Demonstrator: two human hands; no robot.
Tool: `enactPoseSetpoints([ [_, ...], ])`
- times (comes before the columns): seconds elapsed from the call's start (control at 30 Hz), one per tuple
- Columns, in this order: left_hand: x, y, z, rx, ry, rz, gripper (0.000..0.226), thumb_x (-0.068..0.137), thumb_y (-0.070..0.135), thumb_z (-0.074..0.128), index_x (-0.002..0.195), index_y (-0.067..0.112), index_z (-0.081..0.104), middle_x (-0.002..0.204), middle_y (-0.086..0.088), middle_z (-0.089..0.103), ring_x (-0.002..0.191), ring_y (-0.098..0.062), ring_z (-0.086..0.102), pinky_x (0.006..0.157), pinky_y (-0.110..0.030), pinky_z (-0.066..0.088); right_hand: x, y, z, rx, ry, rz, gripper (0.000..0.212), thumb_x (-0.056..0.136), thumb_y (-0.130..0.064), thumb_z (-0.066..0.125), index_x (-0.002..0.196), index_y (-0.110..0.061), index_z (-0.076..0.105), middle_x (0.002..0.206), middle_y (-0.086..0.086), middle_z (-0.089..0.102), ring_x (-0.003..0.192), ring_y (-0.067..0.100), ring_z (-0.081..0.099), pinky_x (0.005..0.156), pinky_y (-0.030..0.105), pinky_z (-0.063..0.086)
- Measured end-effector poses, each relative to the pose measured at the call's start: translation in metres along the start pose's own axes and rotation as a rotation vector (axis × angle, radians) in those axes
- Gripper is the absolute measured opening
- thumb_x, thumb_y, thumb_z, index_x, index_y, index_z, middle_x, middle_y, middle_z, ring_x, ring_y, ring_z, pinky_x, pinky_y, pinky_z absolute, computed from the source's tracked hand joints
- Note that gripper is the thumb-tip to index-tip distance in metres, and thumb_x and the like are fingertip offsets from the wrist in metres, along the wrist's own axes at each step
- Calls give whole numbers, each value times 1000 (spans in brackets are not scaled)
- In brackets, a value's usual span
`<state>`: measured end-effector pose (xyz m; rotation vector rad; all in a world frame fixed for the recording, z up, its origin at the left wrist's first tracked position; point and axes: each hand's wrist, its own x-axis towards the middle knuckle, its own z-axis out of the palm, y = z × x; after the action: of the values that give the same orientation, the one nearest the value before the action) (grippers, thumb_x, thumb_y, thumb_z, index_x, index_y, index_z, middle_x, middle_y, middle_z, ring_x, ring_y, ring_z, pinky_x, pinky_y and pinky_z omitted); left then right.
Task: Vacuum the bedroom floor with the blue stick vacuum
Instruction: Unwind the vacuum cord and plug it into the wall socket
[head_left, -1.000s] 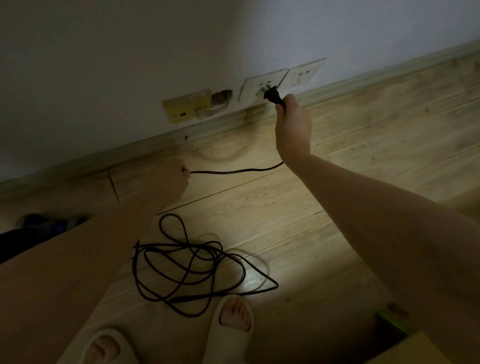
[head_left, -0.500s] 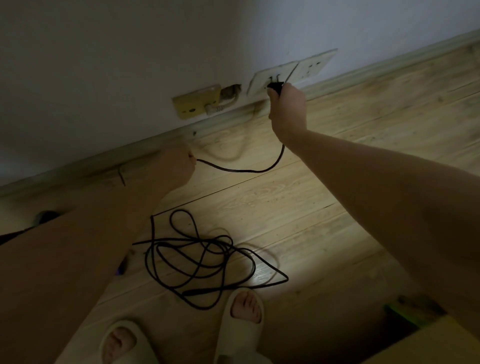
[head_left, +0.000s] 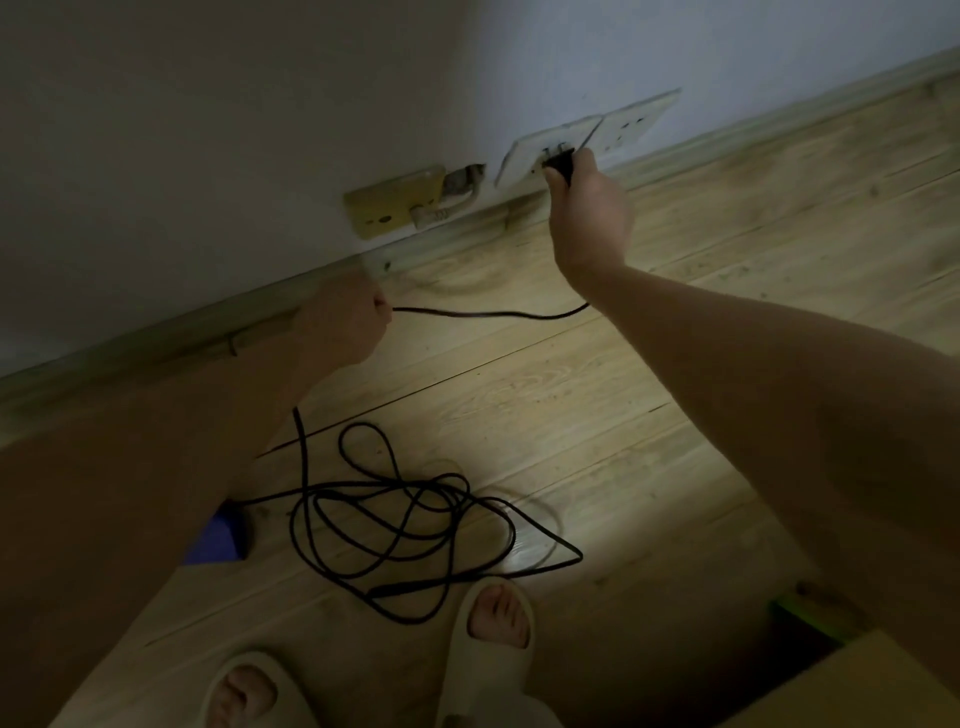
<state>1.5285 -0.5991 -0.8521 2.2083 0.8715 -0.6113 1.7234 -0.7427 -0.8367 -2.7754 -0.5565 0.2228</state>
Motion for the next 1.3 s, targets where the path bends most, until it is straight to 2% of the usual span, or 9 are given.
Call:
enactPoseSetpoints([
  [0.43,-1,4,-7,15,40,53,26,100,14,44,118,1,58,121,-15,58,108,-27,55,89,-32,42,2,-2,8,313,4,12,31,102,-30,41,122,-9,53,103,8,65,93,23,61,79,41,52],
  [0.57,-33,-12,-10,-226,77,35,17,100,23,48,102,12,61,86,-1,61,73,-13,51,60,-18,42,-36,-9,2,76,134,57,43,95,-26,51,134,-9,45,129,10,52,119,24,48,98,34,39],
  [0.63,-55,-23,-12,-399,22,-77,17,100,26,49,96,15,61,74,2,56,70,-12,52,69,-27,51,-99,-6,5,251,178,-12,36,93,-20,51,126,-6,51,119,9,55,110,22,51,96,35,42],
  [0.73,-94,-31,-14,-915,-136,-305,19,100,21,49,87,12,59,67,1,49,56,-8,46,78,-33,58,-229,-1,23,503,-145,-66,36,91,-15,53,125,-7,54,115,6,56,105,20,54,93,44,47],
  [0.83,-115,-29,-24,-1656,-190,-495,21,100,15,48,84,3,55,58,-1,44,42,-5,36,49,-18,51,-319,-18,43,527,-734,13,82,83,-24,75,151,-23,29,152,-6,31,143,14,21,118,32,21],
  [0.93,-126,-22,-32,-2049,-273,-557,12,97,10,50,88,3,53,51,-7,48,36,-8,36,39,-15,44,-343,-34,74,373,-881,-59,86,80,-36,76,151,-26,30,161,-2,17,150,20,0,121,40,7],
  [1.07,-127,-4,-36,-2250,-261,-493,12,98,3,45,88,3,52,56,-9,46,33,-11,35,37,-20,46,-355,-38,98,118,-1014,-114,39,99,-36,47,126,-9,57,133,14,56,131,30,45,110,37,29],
  [1.17,-121,-1,-23,-1842,-184,-367,19,101,9,42,87,4,54,68,-5,49,50,-12,49,58,-27,56,-360,-22,77,149,-772,145,38,104,-35,35,115,-9,61,106,16,66,101,33,62,76,33,42],
  [1.3,-128,-39,21,-645,-173,-202,22,101,12,39,108,1,58,90,-11,54,82,-21,52,73,-30,42,-314,23,24,106,-253,533,31,104,-25,38,116,-1,56,108,23,63,102,40,58,76,39,39],
])
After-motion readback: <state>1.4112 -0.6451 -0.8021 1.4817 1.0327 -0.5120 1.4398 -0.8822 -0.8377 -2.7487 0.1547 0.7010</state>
